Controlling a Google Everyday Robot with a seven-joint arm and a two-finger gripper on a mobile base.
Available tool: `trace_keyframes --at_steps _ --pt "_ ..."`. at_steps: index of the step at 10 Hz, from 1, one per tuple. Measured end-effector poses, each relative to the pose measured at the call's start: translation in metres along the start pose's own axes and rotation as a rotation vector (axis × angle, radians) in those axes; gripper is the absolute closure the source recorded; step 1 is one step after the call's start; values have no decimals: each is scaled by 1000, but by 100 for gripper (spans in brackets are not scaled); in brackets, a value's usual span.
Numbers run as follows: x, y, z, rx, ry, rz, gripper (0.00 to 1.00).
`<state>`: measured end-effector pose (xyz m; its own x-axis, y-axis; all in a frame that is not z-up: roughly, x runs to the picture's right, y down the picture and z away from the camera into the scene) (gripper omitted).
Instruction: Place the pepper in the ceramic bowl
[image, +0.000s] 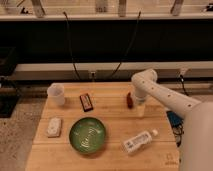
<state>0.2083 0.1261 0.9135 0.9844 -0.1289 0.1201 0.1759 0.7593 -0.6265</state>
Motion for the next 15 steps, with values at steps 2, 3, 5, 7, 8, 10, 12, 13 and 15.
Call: trace_keyframes --at_steps 2,3,5,7,8,10,12,13,15 --pt "-1 -3 3 -1 -4 0 20" --pt "-3 -2 5 -7 -7 -1 20" --pt "-7 -6 8 -7 -14 -3 24" --pt "-8 -7 10 -6 -18 -3 28" --pt "-8 -8 12 -8 -20 -3 32" --pt "-11 -9 13 -11 -21 -5 23" --pt "-11 -8 11 -15 -21 -5 20" --pt "-11 -7 11 -15 -21 -5 20" --pt "-15 -11 16 -15 -25 -7 34"
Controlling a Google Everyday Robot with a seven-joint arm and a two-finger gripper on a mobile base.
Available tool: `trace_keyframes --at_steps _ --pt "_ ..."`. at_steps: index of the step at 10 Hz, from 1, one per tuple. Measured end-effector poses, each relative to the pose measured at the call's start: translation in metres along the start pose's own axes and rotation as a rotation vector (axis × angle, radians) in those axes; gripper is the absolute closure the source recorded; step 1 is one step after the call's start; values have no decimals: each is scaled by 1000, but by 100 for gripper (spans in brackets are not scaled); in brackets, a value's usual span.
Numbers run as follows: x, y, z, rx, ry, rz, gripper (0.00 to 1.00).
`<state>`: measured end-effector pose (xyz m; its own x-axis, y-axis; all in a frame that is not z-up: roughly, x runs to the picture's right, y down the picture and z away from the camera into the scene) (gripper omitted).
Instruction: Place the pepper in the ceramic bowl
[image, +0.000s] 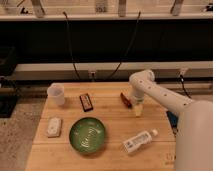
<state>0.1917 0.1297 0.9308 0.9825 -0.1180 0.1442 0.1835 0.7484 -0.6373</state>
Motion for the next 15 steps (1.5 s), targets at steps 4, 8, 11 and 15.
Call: trace_keyframes --at_steps 4,8,11,15 --pt "-2 0 -5 -3 -2 -4 45" --pt "-1 0 -10 -2 -1 -4 72" --pt "-2 0 -11 -4 -2 -6 85" --pt "-1 3 -8 -6 0 -19 72"
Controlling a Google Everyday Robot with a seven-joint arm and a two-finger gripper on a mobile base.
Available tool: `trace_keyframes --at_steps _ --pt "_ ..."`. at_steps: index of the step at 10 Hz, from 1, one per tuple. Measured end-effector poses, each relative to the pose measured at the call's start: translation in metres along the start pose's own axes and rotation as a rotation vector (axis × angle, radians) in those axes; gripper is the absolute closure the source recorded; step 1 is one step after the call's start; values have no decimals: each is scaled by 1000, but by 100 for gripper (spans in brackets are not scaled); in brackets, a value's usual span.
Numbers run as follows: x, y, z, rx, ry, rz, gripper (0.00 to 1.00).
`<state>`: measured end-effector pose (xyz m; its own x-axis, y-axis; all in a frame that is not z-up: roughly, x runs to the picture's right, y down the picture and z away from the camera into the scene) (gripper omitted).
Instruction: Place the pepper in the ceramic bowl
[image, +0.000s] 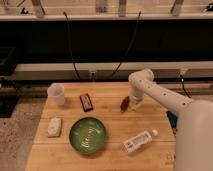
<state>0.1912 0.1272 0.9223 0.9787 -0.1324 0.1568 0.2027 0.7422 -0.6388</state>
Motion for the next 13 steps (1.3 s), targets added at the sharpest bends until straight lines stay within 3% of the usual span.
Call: trace_keyframes --at_steps 4,6,13 --pt "-1 2 -9 7 10 -26 33" --pt "-3 -4 -17 10 -4 -42 20" --pt "-10 -32 -36 27 -32 -163 20"
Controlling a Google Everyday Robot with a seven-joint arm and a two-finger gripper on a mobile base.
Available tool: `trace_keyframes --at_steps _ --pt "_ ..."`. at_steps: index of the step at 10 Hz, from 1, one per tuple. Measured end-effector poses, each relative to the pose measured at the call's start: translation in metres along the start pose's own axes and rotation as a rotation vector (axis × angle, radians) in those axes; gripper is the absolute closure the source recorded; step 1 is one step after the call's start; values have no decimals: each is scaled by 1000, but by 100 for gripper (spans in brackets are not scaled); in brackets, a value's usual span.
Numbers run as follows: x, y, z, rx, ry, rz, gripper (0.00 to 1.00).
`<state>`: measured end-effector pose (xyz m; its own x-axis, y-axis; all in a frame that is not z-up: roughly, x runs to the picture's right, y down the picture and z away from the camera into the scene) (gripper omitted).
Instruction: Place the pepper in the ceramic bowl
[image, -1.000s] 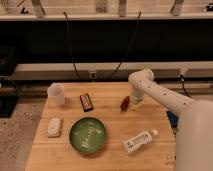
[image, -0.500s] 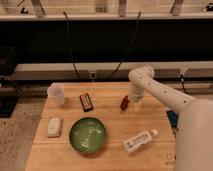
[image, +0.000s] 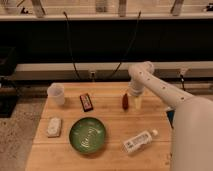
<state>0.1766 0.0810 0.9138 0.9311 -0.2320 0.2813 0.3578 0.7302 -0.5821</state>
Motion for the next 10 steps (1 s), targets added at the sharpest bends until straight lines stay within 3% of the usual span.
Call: trace_keyframes --at_steps 4,6,9,10 --pt "-17 -14 -1 20 -20 -197 20" --pt "-28 -21 8 6 -29 -296 20" --pt "-30 -22 20 -23 -38 -366 21" --pt "-30 -22 23 -28 -43 -382 27"
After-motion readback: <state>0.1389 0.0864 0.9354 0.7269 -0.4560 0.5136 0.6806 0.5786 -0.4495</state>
